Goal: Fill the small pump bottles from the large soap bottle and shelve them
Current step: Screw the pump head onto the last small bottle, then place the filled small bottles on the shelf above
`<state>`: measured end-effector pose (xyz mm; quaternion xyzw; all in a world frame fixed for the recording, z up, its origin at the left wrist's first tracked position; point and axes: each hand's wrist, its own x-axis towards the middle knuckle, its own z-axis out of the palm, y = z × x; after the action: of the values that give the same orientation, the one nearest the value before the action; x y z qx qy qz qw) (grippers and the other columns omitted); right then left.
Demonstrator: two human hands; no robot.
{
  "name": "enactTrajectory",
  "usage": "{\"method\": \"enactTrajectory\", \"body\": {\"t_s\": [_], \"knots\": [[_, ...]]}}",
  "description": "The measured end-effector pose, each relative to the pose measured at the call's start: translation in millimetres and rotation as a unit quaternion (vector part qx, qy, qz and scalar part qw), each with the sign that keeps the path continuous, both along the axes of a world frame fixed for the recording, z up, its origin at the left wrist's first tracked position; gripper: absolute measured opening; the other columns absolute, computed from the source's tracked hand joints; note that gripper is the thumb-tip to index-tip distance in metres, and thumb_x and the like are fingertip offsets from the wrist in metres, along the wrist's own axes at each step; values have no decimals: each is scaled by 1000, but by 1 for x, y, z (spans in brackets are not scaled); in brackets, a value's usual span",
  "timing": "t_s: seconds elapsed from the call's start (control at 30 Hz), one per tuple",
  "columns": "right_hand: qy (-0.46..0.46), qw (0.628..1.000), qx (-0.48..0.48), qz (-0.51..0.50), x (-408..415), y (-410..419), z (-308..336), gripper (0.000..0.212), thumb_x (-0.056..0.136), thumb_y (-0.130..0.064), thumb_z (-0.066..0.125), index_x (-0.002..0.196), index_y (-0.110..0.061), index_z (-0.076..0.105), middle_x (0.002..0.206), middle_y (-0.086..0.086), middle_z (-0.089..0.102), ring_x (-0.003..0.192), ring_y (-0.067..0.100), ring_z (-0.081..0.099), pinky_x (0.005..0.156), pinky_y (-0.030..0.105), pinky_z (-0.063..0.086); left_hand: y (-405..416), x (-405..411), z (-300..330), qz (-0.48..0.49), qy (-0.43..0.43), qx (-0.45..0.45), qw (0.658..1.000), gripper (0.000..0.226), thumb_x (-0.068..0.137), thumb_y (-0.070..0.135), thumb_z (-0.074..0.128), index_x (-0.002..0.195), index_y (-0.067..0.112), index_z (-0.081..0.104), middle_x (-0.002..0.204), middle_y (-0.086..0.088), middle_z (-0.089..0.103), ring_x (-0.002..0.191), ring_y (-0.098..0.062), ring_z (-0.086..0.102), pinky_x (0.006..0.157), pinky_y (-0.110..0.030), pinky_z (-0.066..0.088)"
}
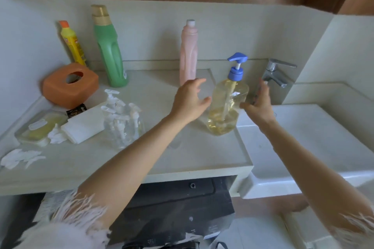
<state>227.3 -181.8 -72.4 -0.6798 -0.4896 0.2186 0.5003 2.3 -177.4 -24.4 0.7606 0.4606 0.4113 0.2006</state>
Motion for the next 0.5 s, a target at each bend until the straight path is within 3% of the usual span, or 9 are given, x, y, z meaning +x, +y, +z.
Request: {"method": "enactTrajectory", "body": {"t_s": [0.03,0.1,0.17,0.23,0.37,0.5], "knots": [[12,998,-45,49,4,3,-5,95,75,-4,73,150,-20,17,140,7,43,127,26,46,104,45,43,9,6,3,-18,57,-68,996,70,79,27,75,140,11,45,134,-10,56,117,-24,58,96,-27,43],[-33,990,-79,109,14,8,-13,86,76,2,71,147,-19,27,124,5,55,115,26,57,94,43,51,29,21,6,-59,142,-165,974,89,79,41,75,150,17,28,146,-7,44,129,-23,48,99,-26,38],[-126,981,-83,125,16,16,-18,70,76,-1,74,136,-16,42,108,0,60,103,25,64,89,35,53,45,27,8,-84,183,-194,960,94,76,48,75,151,20,24,147,-6,42,130,-21,45,97,-26,37],[-177,967,-91,157,15,30,-16,68,73,-10,80,132,-14,46,104,-3,62,95,20,66,90,32,52,60,32,11,-83,191,-197,958,92,75,50,76,148,19,29,141,-4,48,124,-20,49,91,-27,41],[-196,949,-103,222,-3,75,-13,81,69,-26,85,137,-22,41,96,-6,59,84,16,63,79,23,47,92,25,19,-61,218,-234,946,83,82,40,73,146,11,28,135,-5,48,123,-24,48,95,-32,44],[-196,935,-100,276,-43,139,-11,84,74,-27,81,142,-21,34,106,2,62,98,25,63,89,34,49,131,-4,27,-5,183,-270,945,63,86,18,71,139,12,36,130,-9,52,119,-27,53,96,-37,48]]}}
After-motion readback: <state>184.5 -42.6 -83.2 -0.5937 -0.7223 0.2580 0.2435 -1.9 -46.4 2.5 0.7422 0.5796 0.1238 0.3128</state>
